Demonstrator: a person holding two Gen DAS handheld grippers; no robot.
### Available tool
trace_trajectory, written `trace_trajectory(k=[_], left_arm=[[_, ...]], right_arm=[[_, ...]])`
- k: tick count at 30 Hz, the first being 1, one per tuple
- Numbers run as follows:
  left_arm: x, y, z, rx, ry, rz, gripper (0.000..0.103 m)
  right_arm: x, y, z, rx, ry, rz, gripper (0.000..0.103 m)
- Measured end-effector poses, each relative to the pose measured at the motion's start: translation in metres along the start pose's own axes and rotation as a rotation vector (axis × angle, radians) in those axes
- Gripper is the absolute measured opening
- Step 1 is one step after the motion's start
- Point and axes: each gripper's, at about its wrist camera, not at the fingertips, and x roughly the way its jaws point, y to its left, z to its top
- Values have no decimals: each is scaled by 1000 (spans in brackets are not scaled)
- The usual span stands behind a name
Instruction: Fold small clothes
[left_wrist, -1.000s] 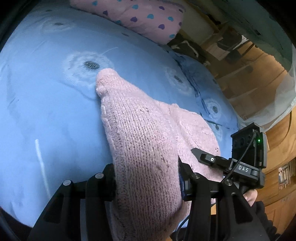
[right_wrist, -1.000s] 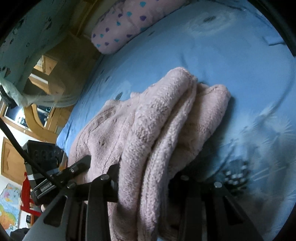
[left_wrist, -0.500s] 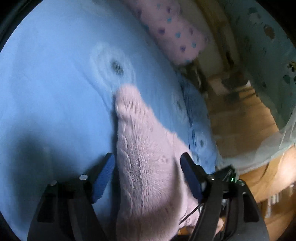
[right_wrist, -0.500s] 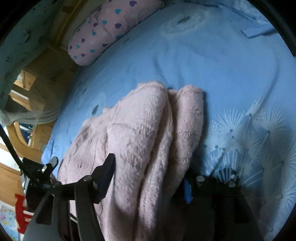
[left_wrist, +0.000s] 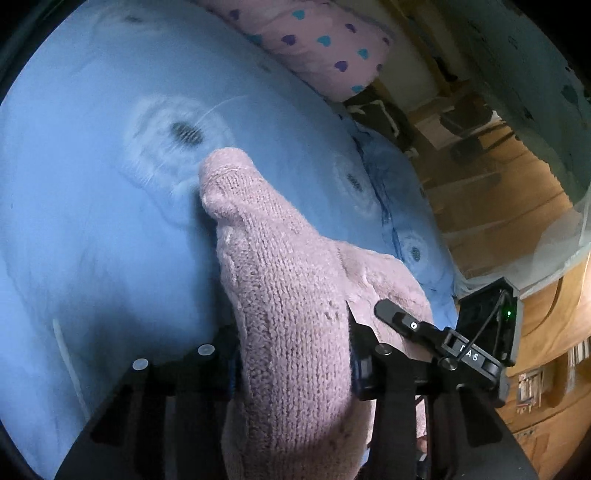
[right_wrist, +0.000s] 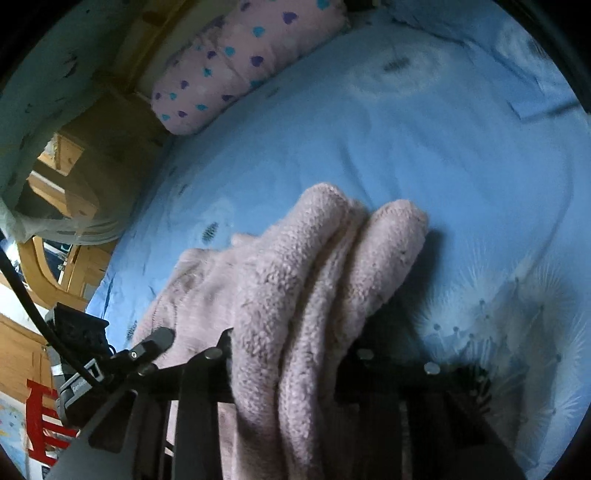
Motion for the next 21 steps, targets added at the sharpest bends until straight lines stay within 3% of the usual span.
trace_trajectory(k=[8,13,18,21], left_arm=[[-2,-20,48,32,-39,-15,21],[15,-27,100,40,-42,-16,21],[42,-28,142,124,-46,21,21],[63,-16,162,106,-39,4,21]], right_arm=[[-11,15,48,7,-91,48,34],[-13,31,90,-38,-152,38,33],[12,26,127,-51,-160,9,33],[36,19,151,-31,-168,5,33]])
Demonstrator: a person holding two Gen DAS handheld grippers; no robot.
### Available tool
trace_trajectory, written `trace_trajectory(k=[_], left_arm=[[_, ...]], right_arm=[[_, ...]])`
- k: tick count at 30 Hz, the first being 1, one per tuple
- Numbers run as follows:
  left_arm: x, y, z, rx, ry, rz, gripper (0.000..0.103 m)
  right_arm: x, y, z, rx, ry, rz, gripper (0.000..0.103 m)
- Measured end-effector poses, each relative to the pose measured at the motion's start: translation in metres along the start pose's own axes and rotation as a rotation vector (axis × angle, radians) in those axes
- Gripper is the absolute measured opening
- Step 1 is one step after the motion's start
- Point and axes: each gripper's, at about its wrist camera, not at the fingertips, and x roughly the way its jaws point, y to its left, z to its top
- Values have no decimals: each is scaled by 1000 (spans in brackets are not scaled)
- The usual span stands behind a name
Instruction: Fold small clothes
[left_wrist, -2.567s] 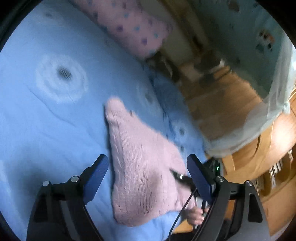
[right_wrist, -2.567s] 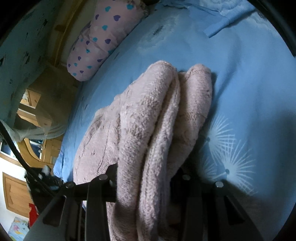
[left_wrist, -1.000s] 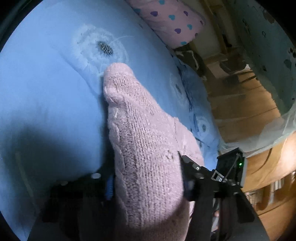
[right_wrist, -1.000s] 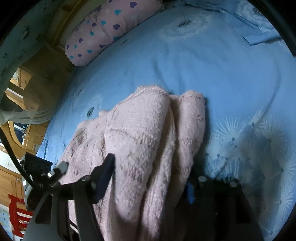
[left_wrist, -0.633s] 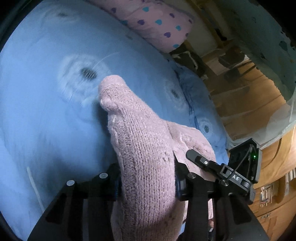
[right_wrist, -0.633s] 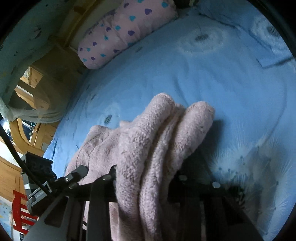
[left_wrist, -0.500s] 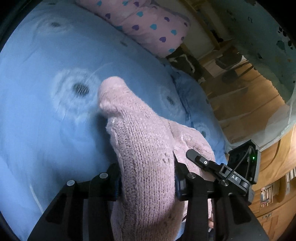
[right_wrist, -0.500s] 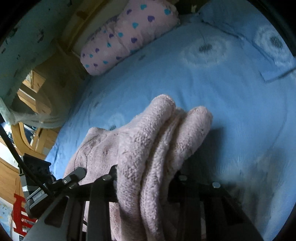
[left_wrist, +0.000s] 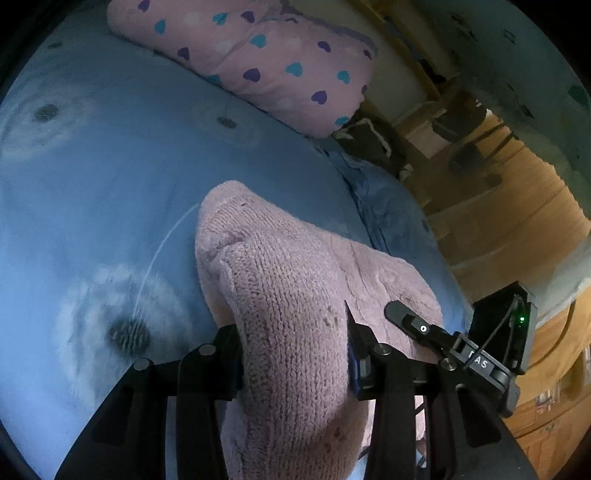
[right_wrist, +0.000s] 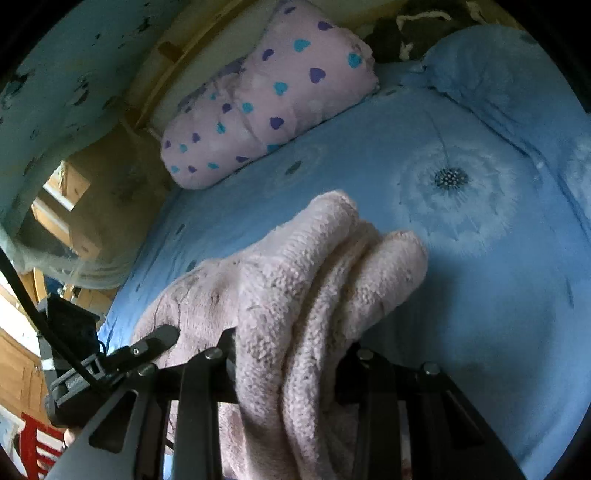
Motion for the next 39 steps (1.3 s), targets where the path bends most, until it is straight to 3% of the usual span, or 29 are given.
trace_trajectory(k=[2,5,6,7,8,10,16,19,23,26,31,39], left_arm=[[17,20,7,-89,28,-23,22],[50,70,3,-303,130,2,28],[59,89,-3,-358,162,0,36],[61,99,-6,-400,161,-59,39],[60,108,-8,-441,166,-111,39],[58,111,-6,-462,203,-127,40],[41,93,-7,-360,157,-14,41],[27,63,-1,-174,106,120,41],[19,18,1,85,51,353,41],[15,-10,-4,208,45,437,41],[-5,-30,-29,252,58,489,41],[-57,-85,-63,304,33,441,41]], right_arm=[[17,-7,11,3,11,-29,34],[66,-28,20,48,146,-175,43],[82,-40,20,82,193,-213,50],[92,-55,18,132,203,-204,68],[93,-61,17,160,184,-165,72],[88,-69,16,178,164,-111,74],[67,-78,9,145,177,-100,80],[54,-81,5,151,173,-94,80],[41,-83,2,132,153,-137,82],[28,-76,2,119,157,-155,82],[-11,-52,-9,36,123,-185,82],[-87,-2,-50,-73,124,-211,82]])
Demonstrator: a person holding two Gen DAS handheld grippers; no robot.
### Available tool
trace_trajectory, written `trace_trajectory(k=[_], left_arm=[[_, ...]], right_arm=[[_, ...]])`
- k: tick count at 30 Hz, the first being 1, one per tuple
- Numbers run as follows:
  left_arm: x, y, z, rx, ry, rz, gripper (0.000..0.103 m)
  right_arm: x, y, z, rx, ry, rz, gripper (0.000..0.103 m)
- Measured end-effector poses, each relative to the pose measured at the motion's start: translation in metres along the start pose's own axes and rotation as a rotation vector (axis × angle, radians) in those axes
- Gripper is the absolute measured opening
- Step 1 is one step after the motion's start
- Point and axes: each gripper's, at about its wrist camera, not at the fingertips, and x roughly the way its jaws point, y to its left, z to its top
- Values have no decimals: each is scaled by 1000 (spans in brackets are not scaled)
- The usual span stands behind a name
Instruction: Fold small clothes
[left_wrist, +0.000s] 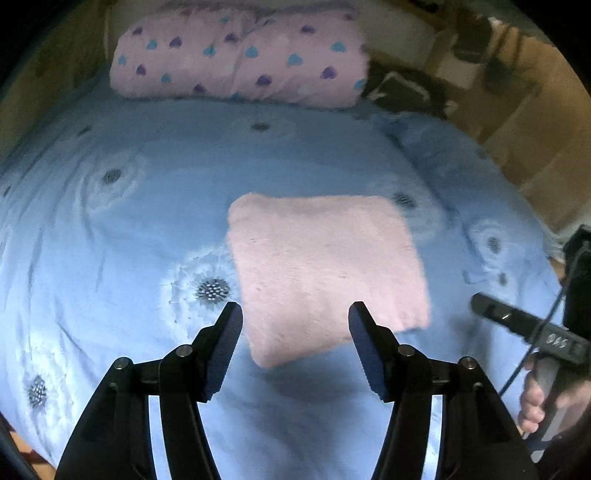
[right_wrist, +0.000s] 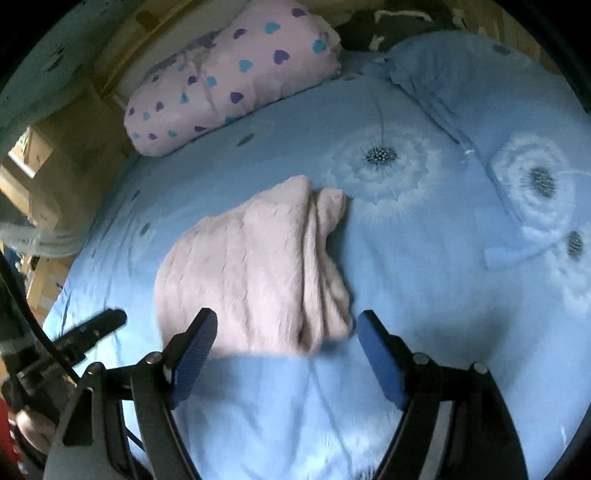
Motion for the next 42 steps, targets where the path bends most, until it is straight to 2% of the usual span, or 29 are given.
trace_trajectory(k=[2,5,9,11,16,20,23,26,29,32,34,36,42], left_arm=[[-13,0,-13,5,-38,7,41],[-9,4,-35,4,-13,52,41],[5,3,-68,72,-5,141,41],[15,2,-86,93,-8,186,41],[49,12,-105,57,53,215,41],[72,20,-114,5,59,241,41],[81,23,-114,-3,34,240,43],[87,26,-109,-32,10,228,49],[95,25,-109,-26,-1,233,57],[99,23,-108,-14,2,236,65],[102,24,-107,-15,13,218,78],[108,21,-104,0,37,210,85],[108,20,-105,0,34,213,88]], right_arm=[[-12,2,-14,-3,-7,3,82],[-19,4,-34,-7,-17,-14,82],[-8,11,-64,-91,-4,-111,82],[6,17,-78,-159,-1,-191,82],[40,19,-103,-240,3,-314,82],[62,23,-109,-292,-23,-392,82],[76,27,-106,-317,3,-381,82],[84,29,-102,-324,17,-390,85],[90,27,-98,-312,25,-409,95],[94,19,-93,-269,40,-389,103],[95,15,-91,-255,41,-368,103],[97,14,-89,-260,31,-370,103],[96,14,-91,-258,15,-359,103]])
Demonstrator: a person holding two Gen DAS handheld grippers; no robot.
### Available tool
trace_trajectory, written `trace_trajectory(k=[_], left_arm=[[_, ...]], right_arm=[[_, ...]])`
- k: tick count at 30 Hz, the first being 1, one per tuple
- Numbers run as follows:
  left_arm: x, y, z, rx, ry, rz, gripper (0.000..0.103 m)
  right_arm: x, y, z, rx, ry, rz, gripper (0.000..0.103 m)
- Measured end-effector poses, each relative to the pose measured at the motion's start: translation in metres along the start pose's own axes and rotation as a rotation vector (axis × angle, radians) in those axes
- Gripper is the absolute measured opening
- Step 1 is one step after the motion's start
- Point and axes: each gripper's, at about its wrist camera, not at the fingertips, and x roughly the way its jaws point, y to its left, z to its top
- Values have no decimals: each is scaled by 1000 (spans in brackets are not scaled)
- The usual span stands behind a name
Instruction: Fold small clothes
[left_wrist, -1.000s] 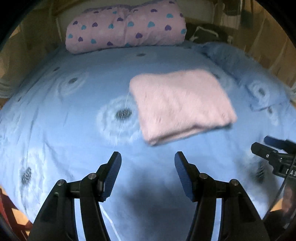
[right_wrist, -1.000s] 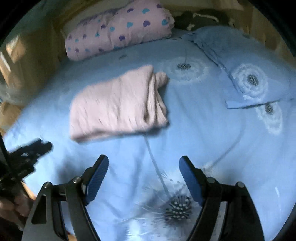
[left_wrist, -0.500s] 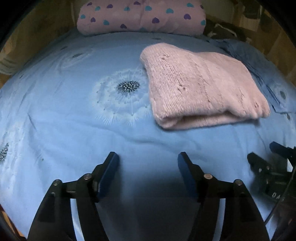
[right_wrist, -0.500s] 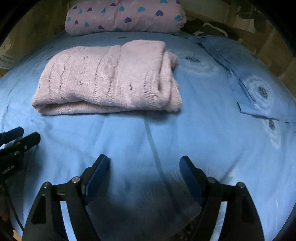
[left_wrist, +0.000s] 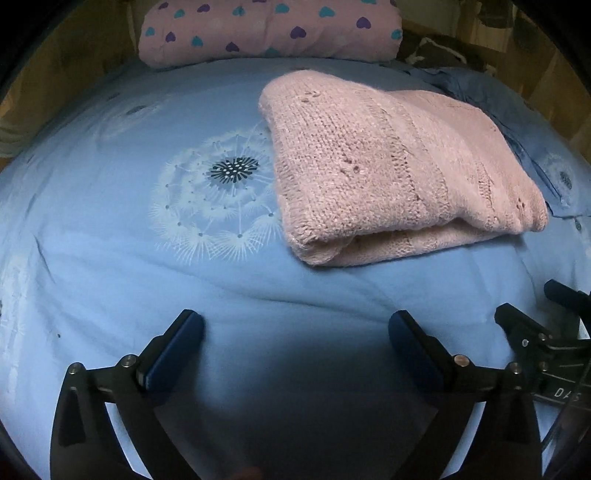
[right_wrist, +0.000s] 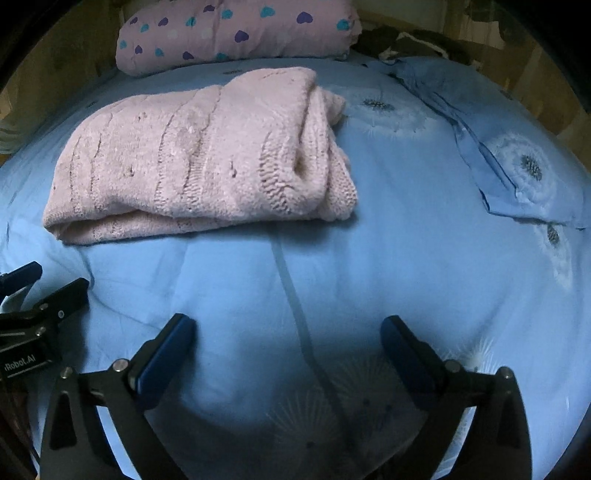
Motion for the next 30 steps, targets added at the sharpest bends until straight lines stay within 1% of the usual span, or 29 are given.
trace_trajectory(k=[8,12,15,30], left_arm=[[1,0,-1,1,0,-2,88],[0,3,-1,-9,-1,-17,88],[0,4,-2,-6,-1,-15,88],[1,4,-2,-1,0,-13,88]], right_arm=[[2,-7,0,16,-11,22,103],[2,-6,0,16,-12,19,103],[3,-2,-1,5,-8,2,103],[4,-5,-1,12,-12,13,103]])
